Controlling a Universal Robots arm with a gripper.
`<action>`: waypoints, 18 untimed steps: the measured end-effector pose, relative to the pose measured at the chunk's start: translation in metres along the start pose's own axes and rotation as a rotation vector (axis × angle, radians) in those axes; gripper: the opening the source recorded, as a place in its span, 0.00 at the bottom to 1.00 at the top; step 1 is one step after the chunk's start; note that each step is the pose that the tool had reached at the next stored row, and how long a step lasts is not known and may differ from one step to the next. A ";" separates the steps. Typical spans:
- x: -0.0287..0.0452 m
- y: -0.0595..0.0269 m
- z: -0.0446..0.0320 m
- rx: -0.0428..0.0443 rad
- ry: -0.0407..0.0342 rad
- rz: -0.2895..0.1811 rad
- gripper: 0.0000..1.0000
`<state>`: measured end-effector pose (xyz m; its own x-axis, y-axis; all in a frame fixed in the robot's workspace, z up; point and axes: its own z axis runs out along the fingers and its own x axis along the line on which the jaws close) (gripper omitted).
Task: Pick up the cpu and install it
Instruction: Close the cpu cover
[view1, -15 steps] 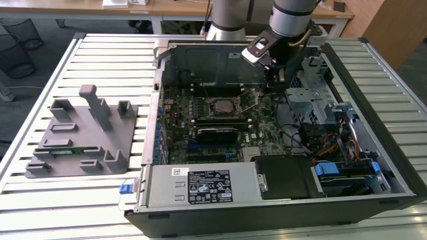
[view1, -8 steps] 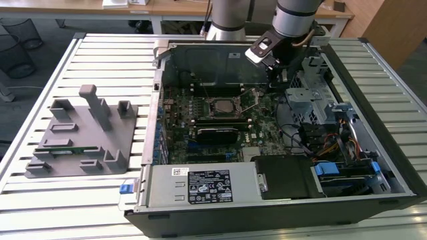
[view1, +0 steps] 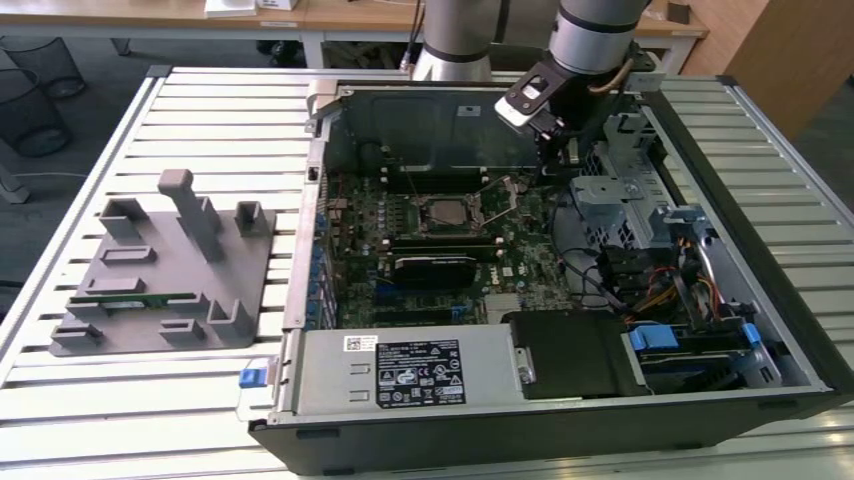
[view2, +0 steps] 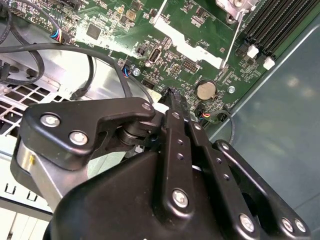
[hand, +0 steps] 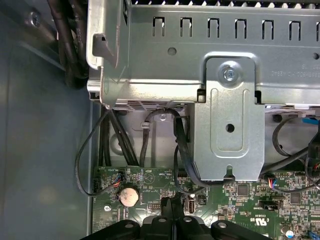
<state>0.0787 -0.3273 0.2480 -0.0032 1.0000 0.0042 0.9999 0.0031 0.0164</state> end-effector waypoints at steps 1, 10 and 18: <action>0.0000 0.0000 0.0000 0.0000 0.0000 0.000 0.11; 0.0000 -0.0030 0.0000 0.0000 0.0001 0.000 0.11; 0.0000 -0.0046 -0.0001 0.0000 0.0000 0.000 0.11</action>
<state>0.0741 -0.3273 0.2479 -0.0030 1.0000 0.0042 0.9999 0.0030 0.0164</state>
